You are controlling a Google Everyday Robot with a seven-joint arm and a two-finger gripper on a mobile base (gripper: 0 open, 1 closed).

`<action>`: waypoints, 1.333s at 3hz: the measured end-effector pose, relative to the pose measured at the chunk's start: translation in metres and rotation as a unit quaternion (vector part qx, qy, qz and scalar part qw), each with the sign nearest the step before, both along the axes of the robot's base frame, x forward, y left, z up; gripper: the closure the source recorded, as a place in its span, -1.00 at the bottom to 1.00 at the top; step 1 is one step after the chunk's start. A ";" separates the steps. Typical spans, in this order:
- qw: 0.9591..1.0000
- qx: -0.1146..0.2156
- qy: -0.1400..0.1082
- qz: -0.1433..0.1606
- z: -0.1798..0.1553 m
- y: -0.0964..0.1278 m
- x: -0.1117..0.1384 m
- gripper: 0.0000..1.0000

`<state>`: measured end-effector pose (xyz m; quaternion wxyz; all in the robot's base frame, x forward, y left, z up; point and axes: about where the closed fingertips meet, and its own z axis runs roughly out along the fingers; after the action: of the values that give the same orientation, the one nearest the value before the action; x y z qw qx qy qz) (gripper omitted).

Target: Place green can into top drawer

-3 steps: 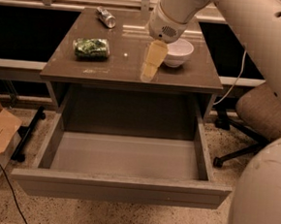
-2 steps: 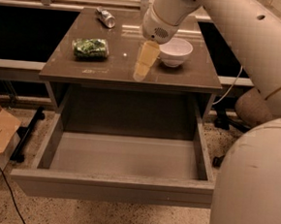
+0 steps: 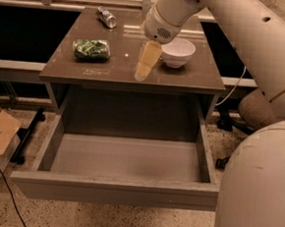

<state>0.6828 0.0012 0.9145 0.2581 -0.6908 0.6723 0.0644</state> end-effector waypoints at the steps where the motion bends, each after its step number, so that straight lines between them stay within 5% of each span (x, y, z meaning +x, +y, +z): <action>1: 0.999 0.029 -0.009 0.009 -0.014 0.030 0.023 -1.00; 4: 0.997 0.075 -0.020 0.032 -0.035 0.092 0.079 -1.00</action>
Offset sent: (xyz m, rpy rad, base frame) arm 0.0661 0.0697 -0.0252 0.1386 -0.0481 0.0511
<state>0.7620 0.0930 0.8798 0.3200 -0.6919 0.6380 0.1089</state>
